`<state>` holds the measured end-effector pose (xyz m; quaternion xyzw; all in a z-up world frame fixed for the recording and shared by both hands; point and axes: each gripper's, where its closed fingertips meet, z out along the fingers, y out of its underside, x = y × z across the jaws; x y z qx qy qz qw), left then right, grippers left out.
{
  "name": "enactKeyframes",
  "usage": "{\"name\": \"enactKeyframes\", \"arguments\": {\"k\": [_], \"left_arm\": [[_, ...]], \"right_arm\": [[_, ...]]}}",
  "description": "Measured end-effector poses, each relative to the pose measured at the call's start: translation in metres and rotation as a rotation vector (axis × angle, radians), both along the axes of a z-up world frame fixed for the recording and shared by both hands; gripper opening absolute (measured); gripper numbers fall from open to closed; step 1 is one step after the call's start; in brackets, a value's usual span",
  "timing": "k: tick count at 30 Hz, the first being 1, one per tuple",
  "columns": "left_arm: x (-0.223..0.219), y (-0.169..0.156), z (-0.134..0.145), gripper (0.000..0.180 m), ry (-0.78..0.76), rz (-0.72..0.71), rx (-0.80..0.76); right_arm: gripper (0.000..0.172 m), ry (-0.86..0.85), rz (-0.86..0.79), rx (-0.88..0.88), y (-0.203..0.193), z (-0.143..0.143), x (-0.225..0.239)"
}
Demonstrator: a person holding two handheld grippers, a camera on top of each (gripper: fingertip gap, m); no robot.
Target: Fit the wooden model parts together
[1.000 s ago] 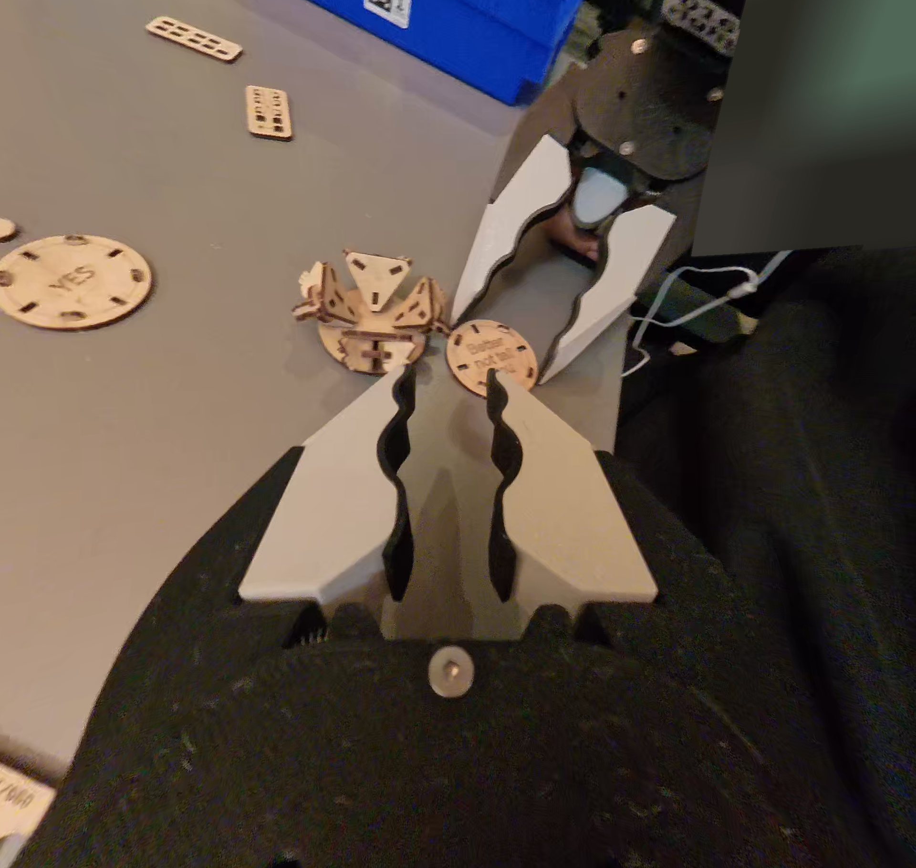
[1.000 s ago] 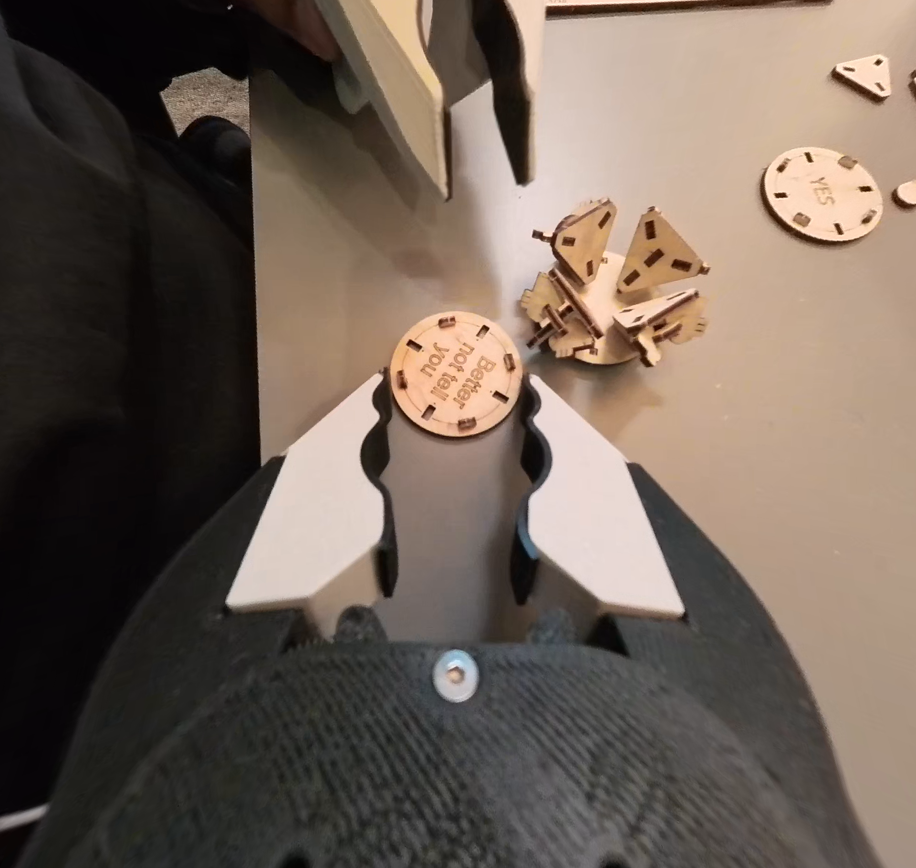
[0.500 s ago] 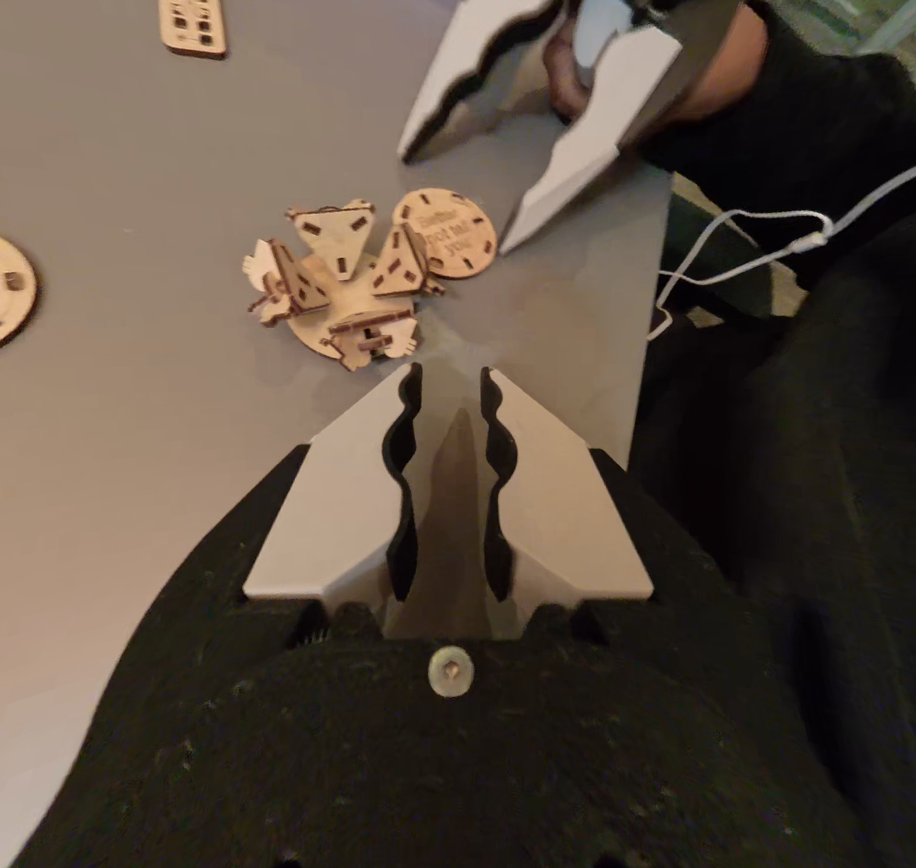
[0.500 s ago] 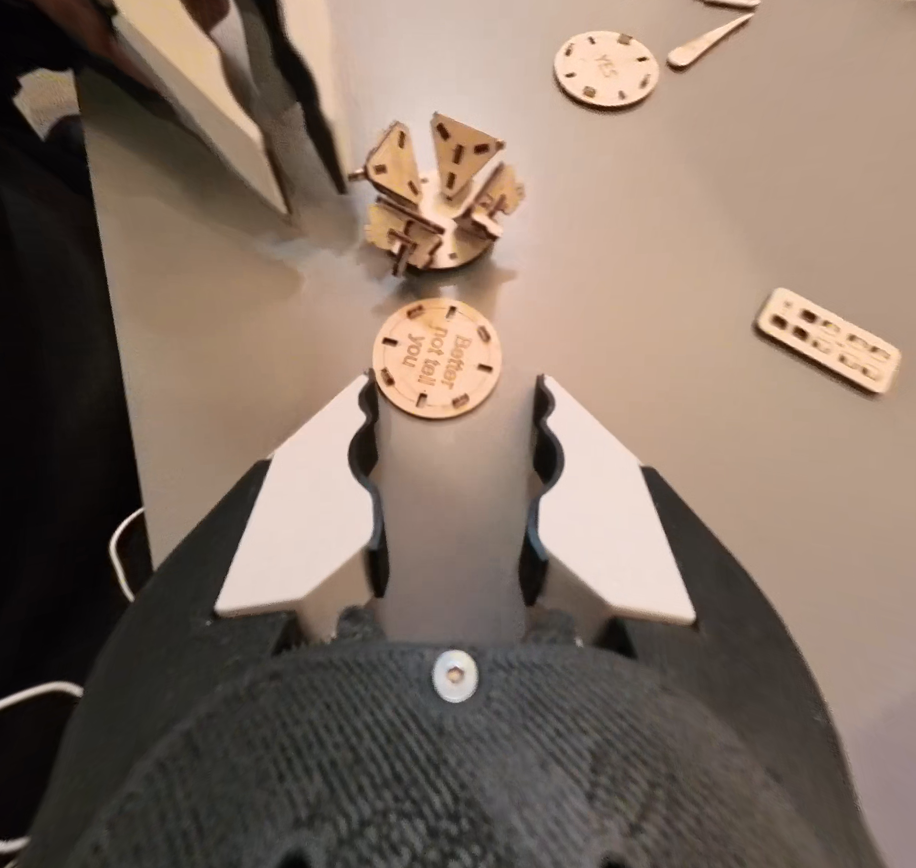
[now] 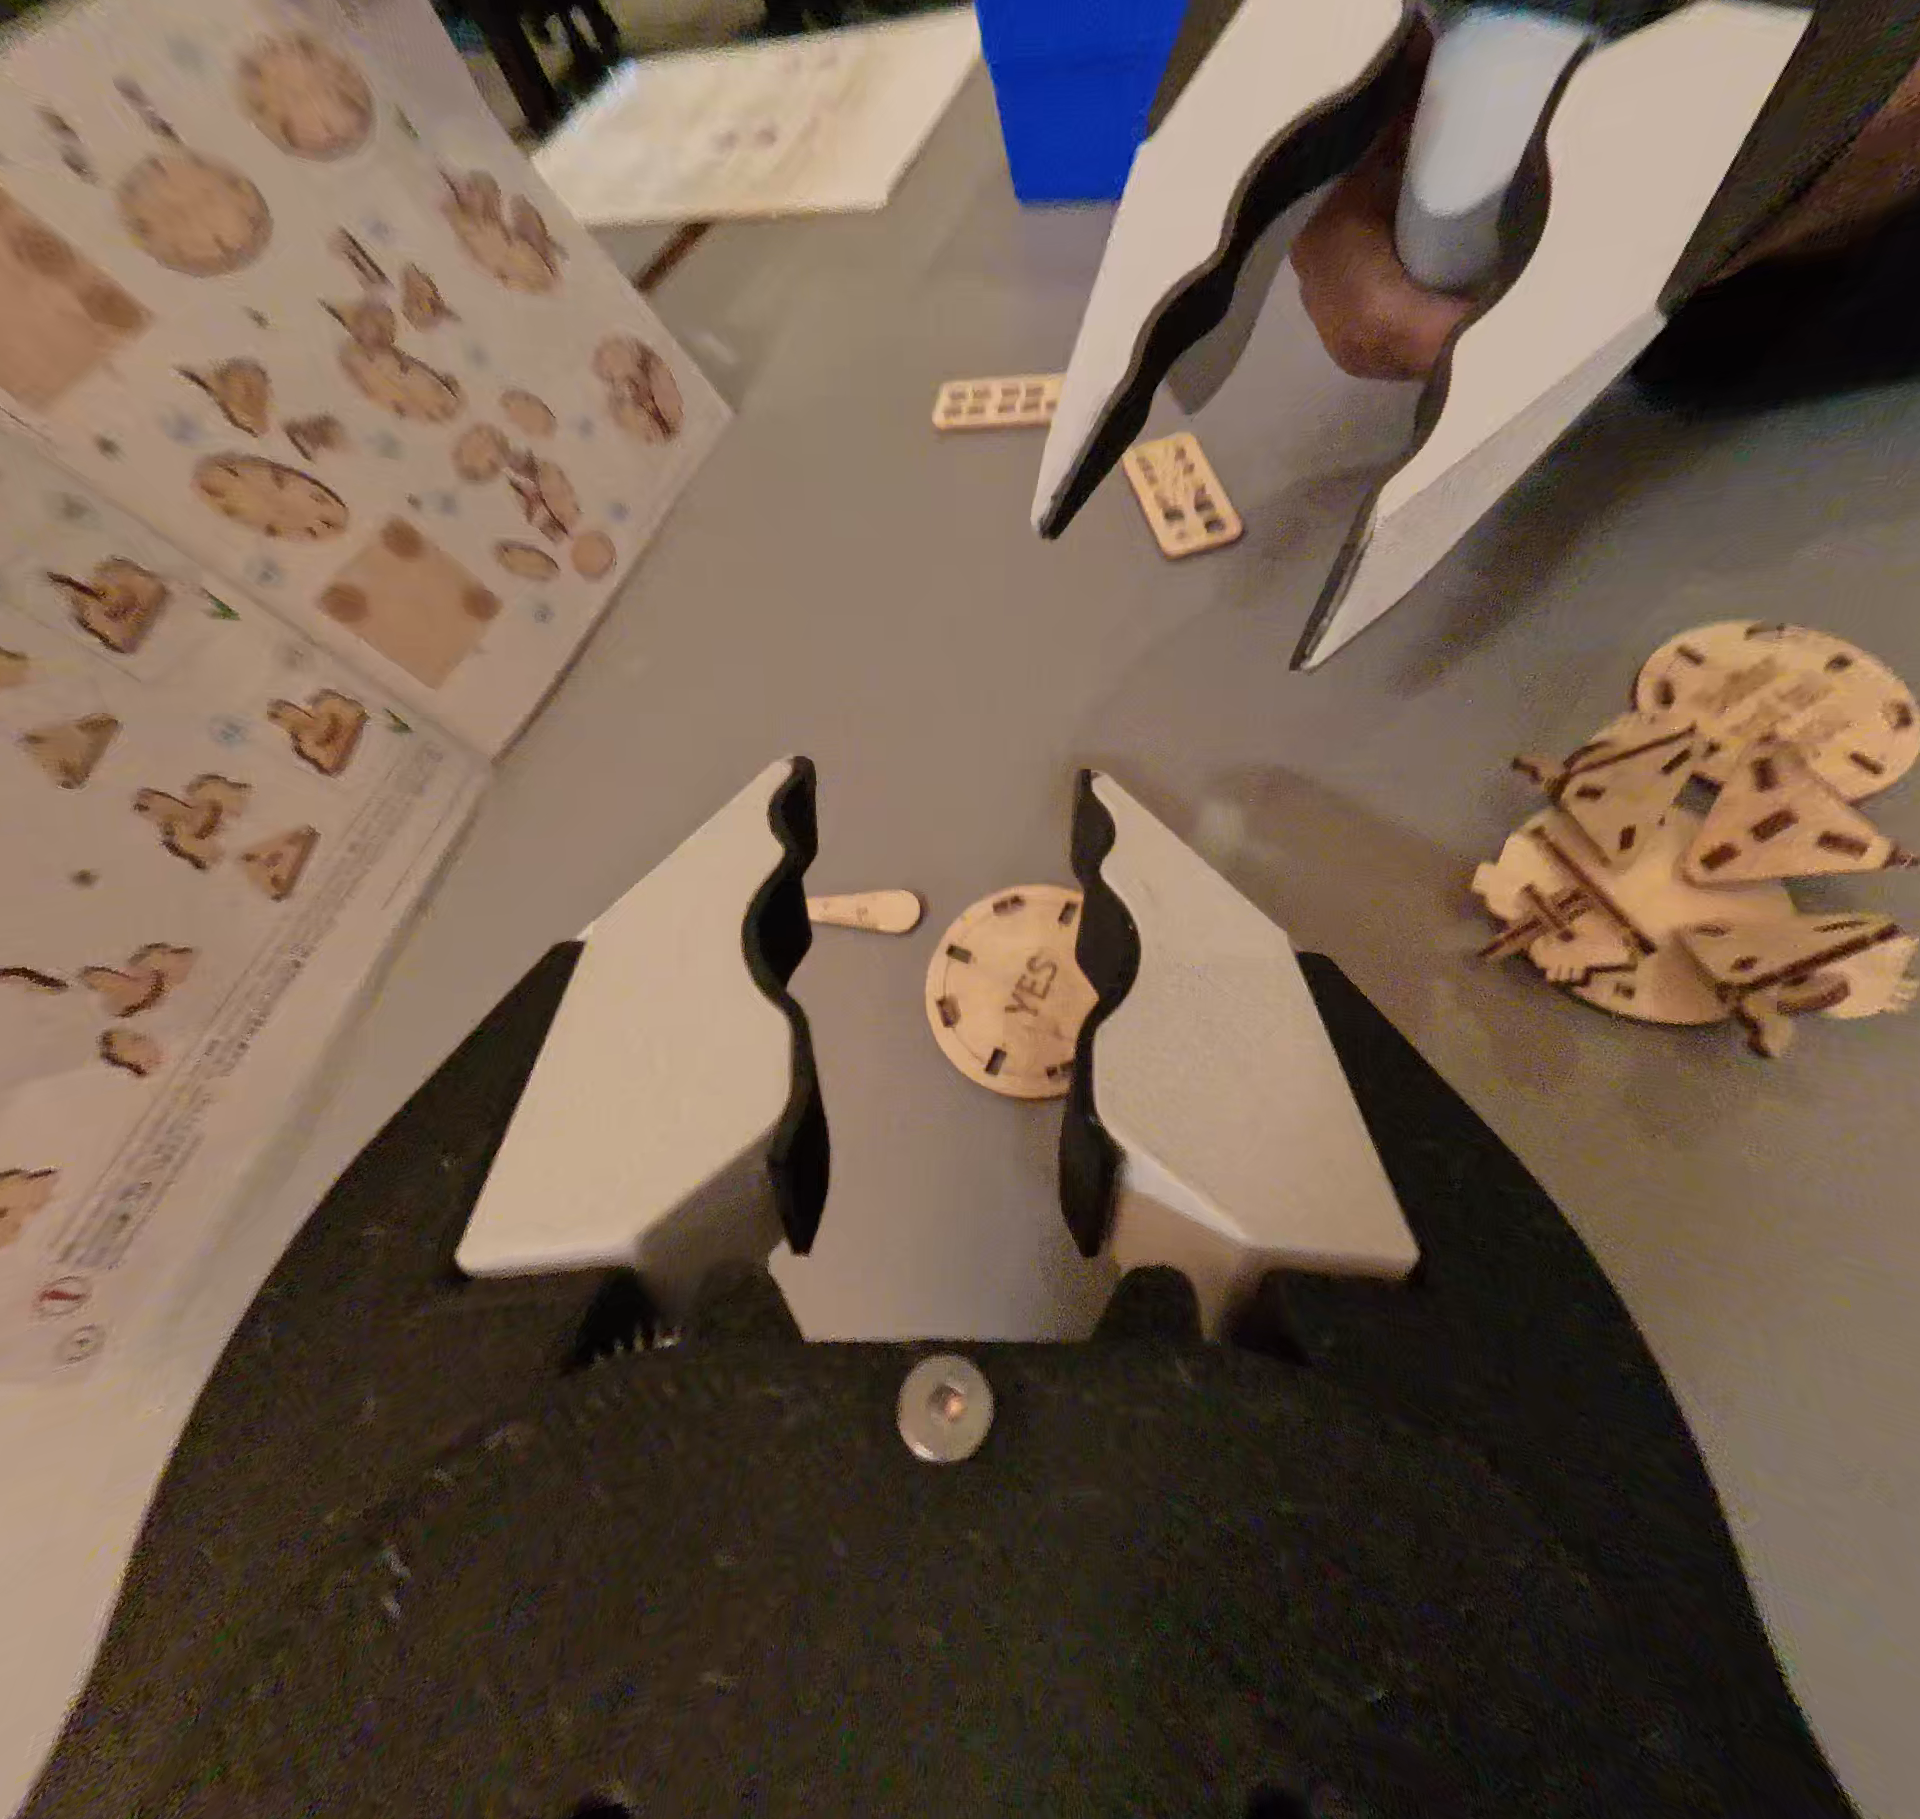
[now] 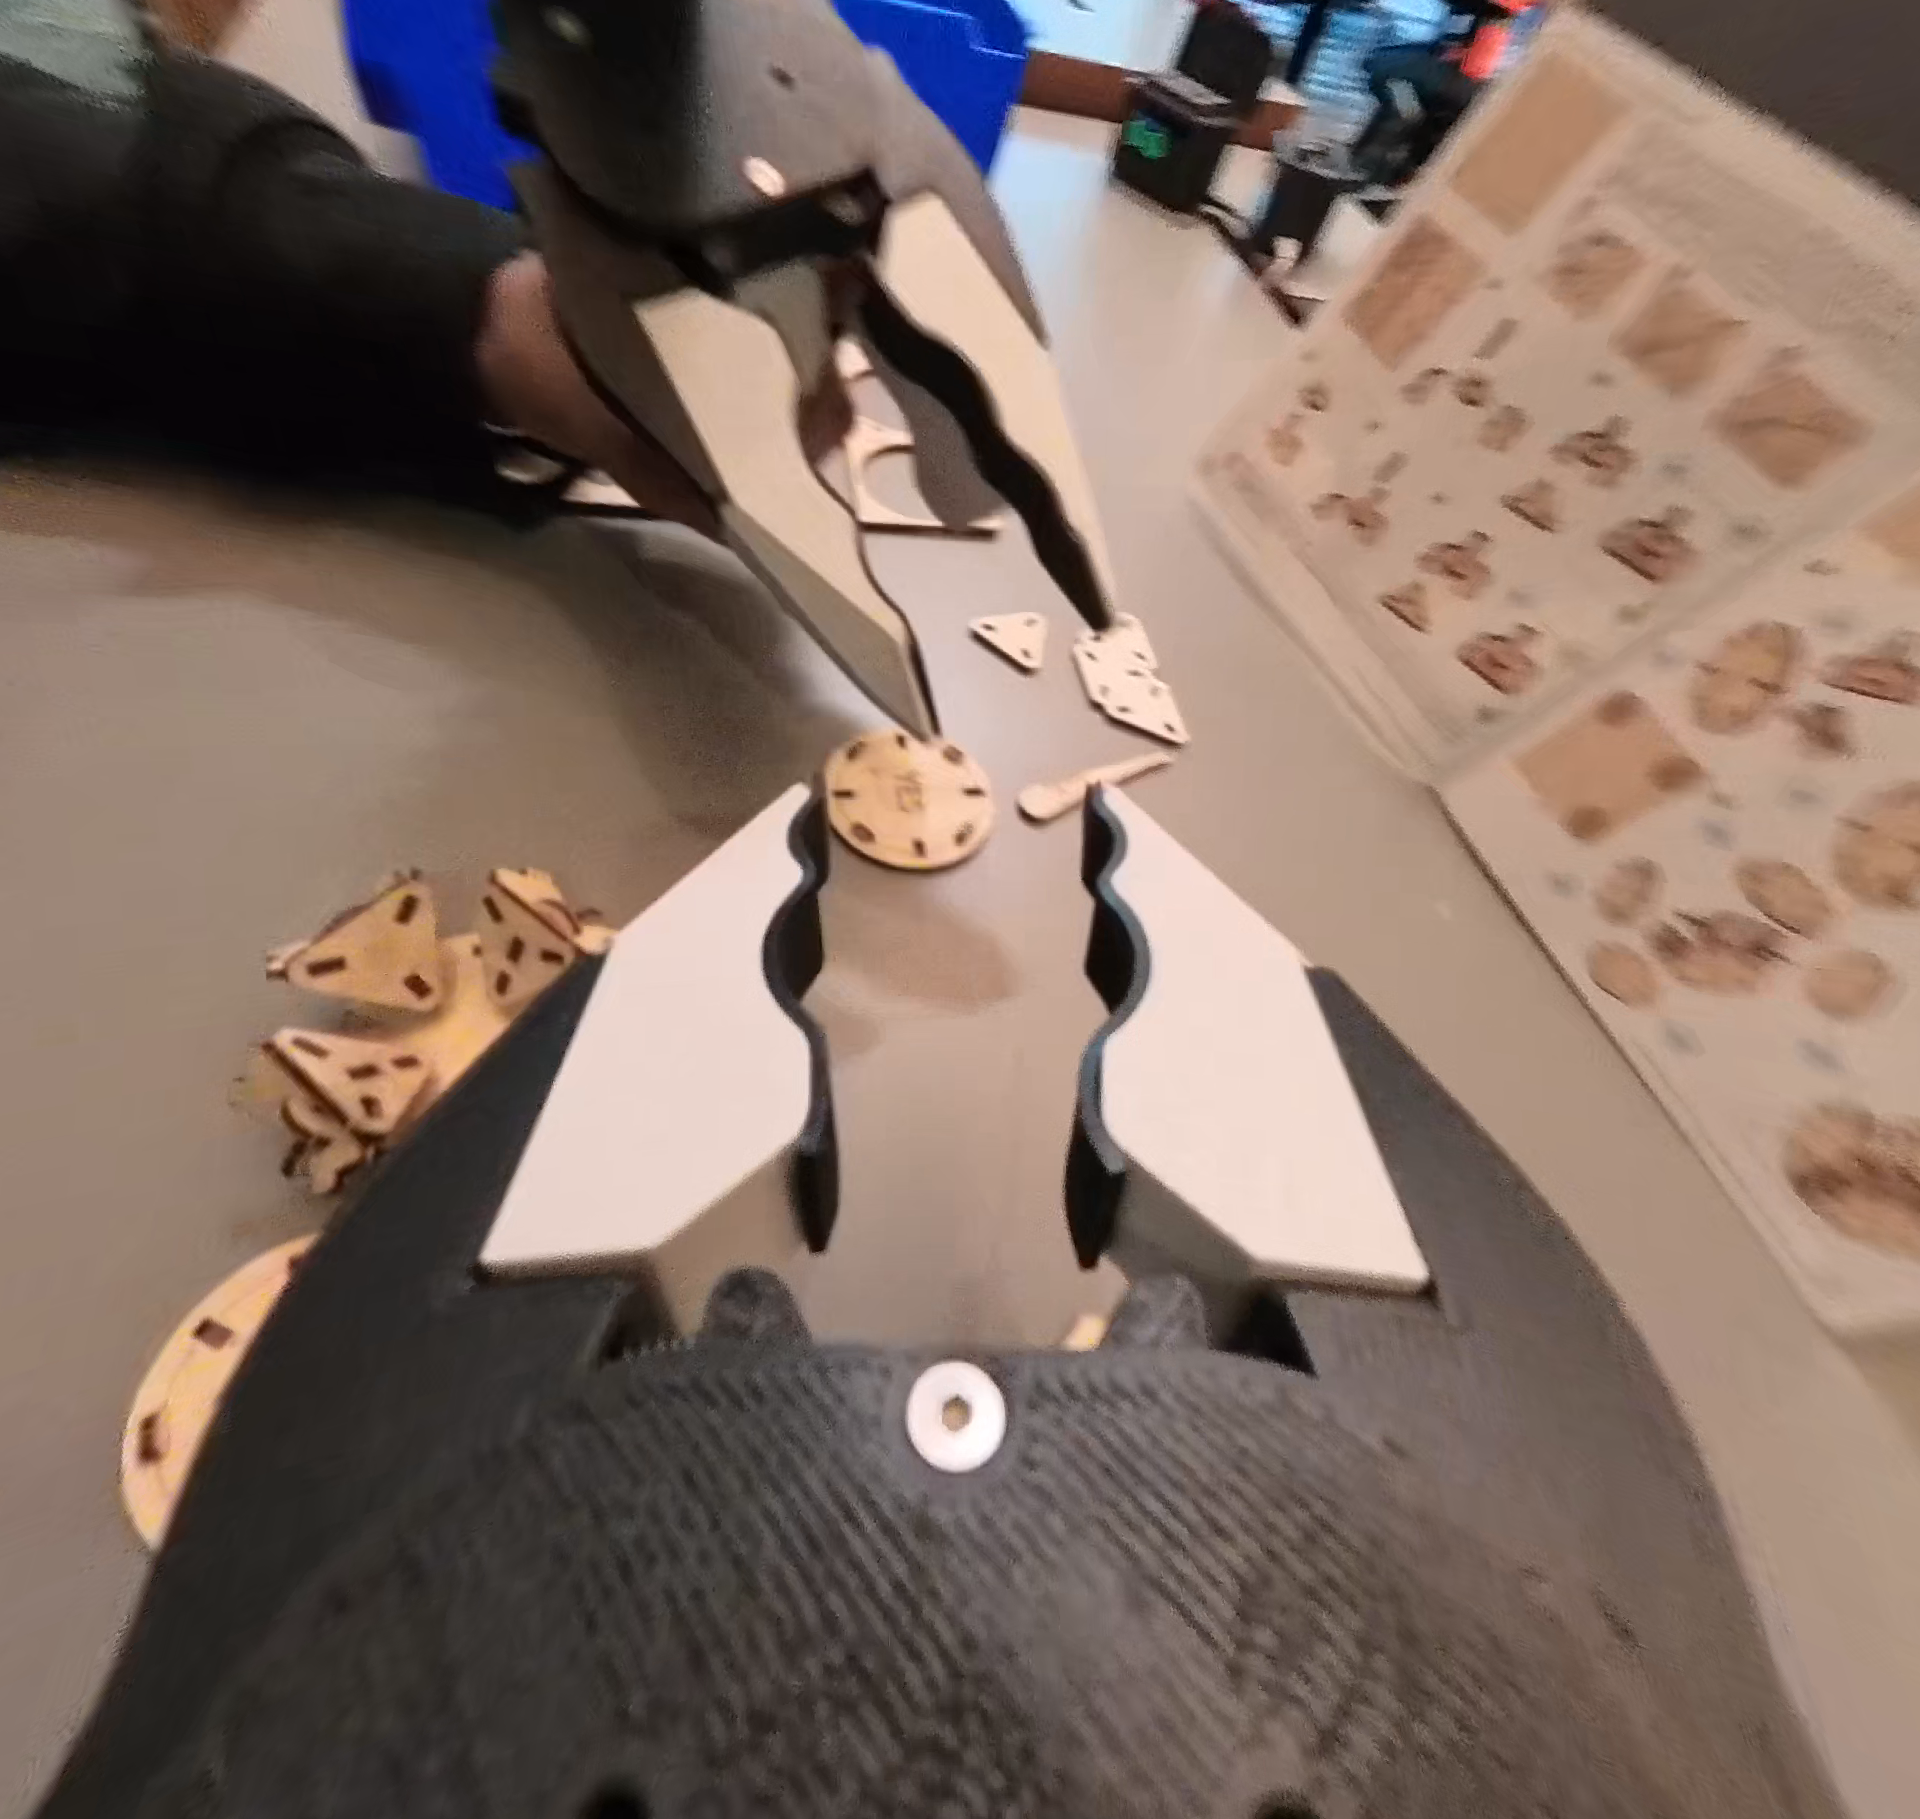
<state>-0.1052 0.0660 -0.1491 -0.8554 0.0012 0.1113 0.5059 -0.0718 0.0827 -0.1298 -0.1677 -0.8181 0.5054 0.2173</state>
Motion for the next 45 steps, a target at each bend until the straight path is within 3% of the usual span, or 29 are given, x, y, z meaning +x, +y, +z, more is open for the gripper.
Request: {"name": "enactKeyframes", "arguments": {"k": [2,6,10,12,17,27,45], "left_arm": [[0.012,0.0,-0.008,0.047,-0.052,-0.045,-0.006],[0.034,-0.004,-0.017,0.039,-0.052,-0.105,-0.024],[0.031,-0.005,-0.026,0.012,-0.069,-0.075,-0.103],[0.032,-0.005,-0.03,0.0,-0.102,-0.073,-0.103],[0.034,-0.005,-0.035,0.0,-0.166,-0.085,-0.112],[0.053,0.004,-0.03,0.0,-0.238,-0.138,-0.079],[0.054,0.005,-0.036,0.0,-0.219,-0.079,-0.152]], "right_arm": [[0.04,-0.04,0.034,0.002,-0.005,-0.011,-0.003],[0.026,0.018,-0.076,0.1,0.025,-0.033,-0.009],[0.0,0.074,-0.096,0.083,0.03,-0.034,-0.019],[0.0,0.024,-0.078,0.071,0.028,-0.035,-0.017],[0.0,-0.086,0.016,0.089,0.011,-0.047,0.008],[0.0,-0.087,0.08,0.174,-0.008,-0.059,0.022],[0.0,-0.1,-0.045,0.198,-0.005,-0.054,0.014]]}}
